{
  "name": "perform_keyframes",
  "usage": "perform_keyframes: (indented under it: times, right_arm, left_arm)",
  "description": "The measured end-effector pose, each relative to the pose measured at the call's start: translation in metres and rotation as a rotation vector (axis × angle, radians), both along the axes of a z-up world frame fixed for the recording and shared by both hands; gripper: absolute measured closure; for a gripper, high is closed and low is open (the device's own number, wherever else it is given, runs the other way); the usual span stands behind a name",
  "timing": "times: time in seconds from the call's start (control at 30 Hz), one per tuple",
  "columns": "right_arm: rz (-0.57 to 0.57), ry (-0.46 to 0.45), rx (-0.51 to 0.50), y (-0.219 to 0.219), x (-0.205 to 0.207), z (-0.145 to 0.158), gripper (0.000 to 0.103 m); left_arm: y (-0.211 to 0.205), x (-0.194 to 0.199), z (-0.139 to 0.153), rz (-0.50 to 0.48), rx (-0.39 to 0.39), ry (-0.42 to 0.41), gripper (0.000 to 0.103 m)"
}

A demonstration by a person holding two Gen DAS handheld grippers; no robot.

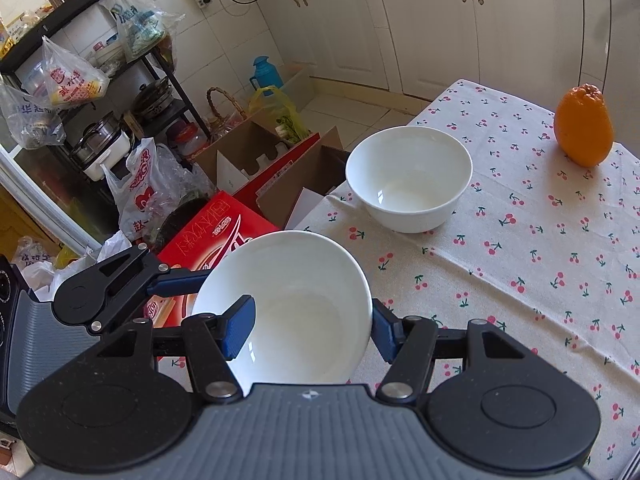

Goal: Organize plates and bowls
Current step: 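Lower the held bowl onto the cloth beside the plate stack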

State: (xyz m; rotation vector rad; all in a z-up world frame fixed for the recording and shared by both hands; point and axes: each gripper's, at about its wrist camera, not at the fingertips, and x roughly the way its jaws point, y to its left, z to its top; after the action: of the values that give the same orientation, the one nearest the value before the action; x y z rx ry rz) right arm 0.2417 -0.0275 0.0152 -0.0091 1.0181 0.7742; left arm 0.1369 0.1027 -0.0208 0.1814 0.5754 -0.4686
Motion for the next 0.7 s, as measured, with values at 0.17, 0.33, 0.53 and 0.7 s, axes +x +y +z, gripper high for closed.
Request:
perform_keyframes:
  times: [0.17, 0.33, 0.53, 0.7]
  right_arm:
    - [-0.011, -0.005, 0.020, -0.014, -0.016, 0.009, 0.036]
    - [-0.013, -0.024, 0.025, -0.029, -0.031, 0.018, 0.036]
    - [-0.033, -0.040, 0.028, -0.049, -0.046, 0.025, 0.036]
    - [-0.054, -0.047, 0.027, -0.066, -0.057, 0.026, 0.036]
  left_arm:
    - [-0.008, -0.011, 0.011, -0.022, 0.001, -0.009, 0.009]
    - [-0.020, -0.022, 0.019, -0.041, 0.001, -0.019, 0.009]
    - [-0.035, -0.032, 0.023, -0.072, 0.003, -0.027, 0.009]
    - [-0.050, -0.037, 0.024, -0.103, 0.003, -0.025, 0.009]
